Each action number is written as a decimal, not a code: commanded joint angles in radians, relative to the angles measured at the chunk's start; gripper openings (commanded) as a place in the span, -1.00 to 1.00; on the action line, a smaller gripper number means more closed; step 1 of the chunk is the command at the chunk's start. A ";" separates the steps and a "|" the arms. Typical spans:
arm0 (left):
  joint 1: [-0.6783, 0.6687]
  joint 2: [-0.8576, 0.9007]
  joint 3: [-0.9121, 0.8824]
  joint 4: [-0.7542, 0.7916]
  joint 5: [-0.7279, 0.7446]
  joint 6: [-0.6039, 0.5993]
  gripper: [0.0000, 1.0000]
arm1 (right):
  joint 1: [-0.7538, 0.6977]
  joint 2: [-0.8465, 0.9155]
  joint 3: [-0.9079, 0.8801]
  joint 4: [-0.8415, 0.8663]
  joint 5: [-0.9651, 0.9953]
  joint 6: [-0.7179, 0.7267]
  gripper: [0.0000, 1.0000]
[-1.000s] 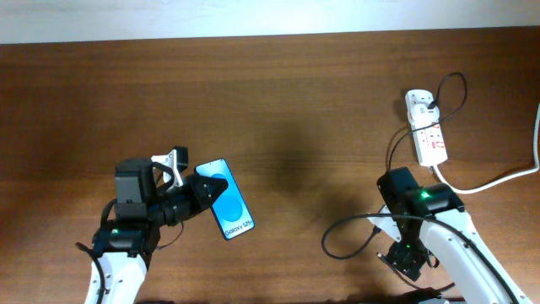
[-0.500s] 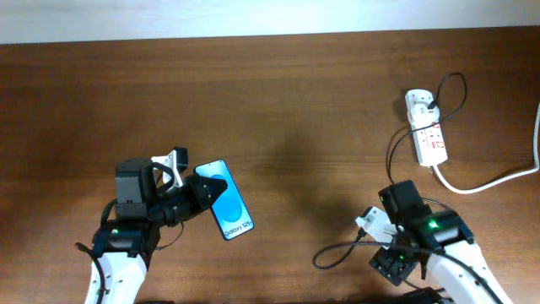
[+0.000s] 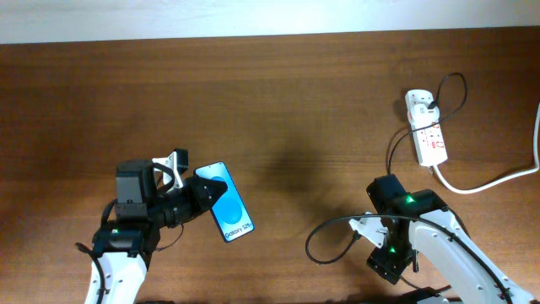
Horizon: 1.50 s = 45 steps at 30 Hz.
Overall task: Plug charger to phone and switch on socket
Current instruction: 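Release the phone from the right gripper and move it toward the cable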
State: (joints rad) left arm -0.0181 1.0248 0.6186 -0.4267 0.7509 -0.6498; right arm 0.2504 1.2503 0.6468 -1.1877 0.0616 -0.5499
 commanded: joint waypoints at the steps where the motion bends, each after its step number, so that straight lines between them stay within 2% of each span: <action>1: 0.003 -0.006 0.008 0.005 0.008 0.016 -0.81 | 0.005 0.002 -0.010 -0.003 0.000 0.004 0.46; 4: 0.003 -0.006 0.008 0.006 0.000 0.016 -0.81 | 0.005 0.002 -0.009 0.000 0.179 0.003 0.49; 6: 0.003 -0.006 0.008 0.005 -0.014 0.016 -0.81 | 0.005 0.002 -0.009 -0.009 0.184 -0.043 0.46; 7: 0.003 -0.006 0.008 0.005 -0.014 0.016 -0.81 | 0.005 0.002 -0.009 -0.016 0.251 -0.124 0.28; 8: 0.003 -0.006 0.008 0.005 -0.014 0.016 -0.81 | 0.005 0.002 -0.009 -0.016 0.317 -0.183 0.28; 12: 0.003 -0.006 0.008 0.005 -0.026 0.016 -0.82 | 0.003 0.004 -0.043 -0.076 0.249 -0.269 0.46; 15: 0.003 -0.006 0.008 0.005 -0.026 0.016 -0.81 | 0.005 0.008 -0.197 -0.074 0.289 -0.427 0.34; 19: 0.003 -0.006 0.008 0.001 -0.041 0.016 -0.82 | 0.005 0.005 -0.191 -0.060 0.223 -0.426 0.26; 27: 0.003 -0.006 0.008 0.002 -0.041 0.016 -0.81 | 0.005 0.028 -0.183 0.199 0.344 -0.467 0.40; 28: 0.003 -0.006 0.008 0.003 -0.041 0.016 -0.81 | 0.005 0.034 -0.166 0.229 0.356 -0.467 0.47; 31: 0.003 -0.006 0.008 0.002 -0.041 0.016 -0.81 | 0.005 0.067 -0.138 0.477 0.327 -0.467 0.50; 34: 0.003 -0.006 0.008 0.006 -0.042 0.015 -0.81 | 0.005 0.070 -0.137 0.573 0.309 -0.467 0.52; 36: 0.003 -0.006 0.008 0.006 -0.042 0.015 -0.81 | 0.005 0.070 -0.060 0.515 0.316 -0.462 0.64; 38: 0.003 -0.006 0.008 0.006 -0.042 0.015 -0.82 | 0.005 0.067 0.112 0.328 0.237 -0.372 0.61; 39: 0.003 -0.006 0.008 0.006 -0.041 0.015 -0.81 | 0.006 0.067 0.174 0.248 0.129 -0.331 0.10; 40: 0.003 -0.006 0.008 0.006 -0.041 0.015 -0.82 | 0.006 0.068 0.168 0.208 0.080 -0.331 -0.17; 43: 0.003 -0.006 0.008 0.006 -0.041 0.015 -0.81 | 0.011 0.068 0.105 0.168 0.047 -0.331 -0.16; 44: 0.003 -0.006 0.008 0.006 -0.041 0.015 -0.80 | 0.032 0.068 0.068 0.138 0.047 -0.331 -0.07; 45: 0.003 -0.006 0.008 0.006 -0.042 0.015 -0.80 | 0.061 0.067 0.054 0.104 0.047 -0.331 0.18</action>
State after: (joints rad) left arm -0.0181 1.0248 0.6186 -0.4271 0.6949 -0.6472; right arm 0.2672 1.3212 0.7345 -1.0439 0.1371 -0.8902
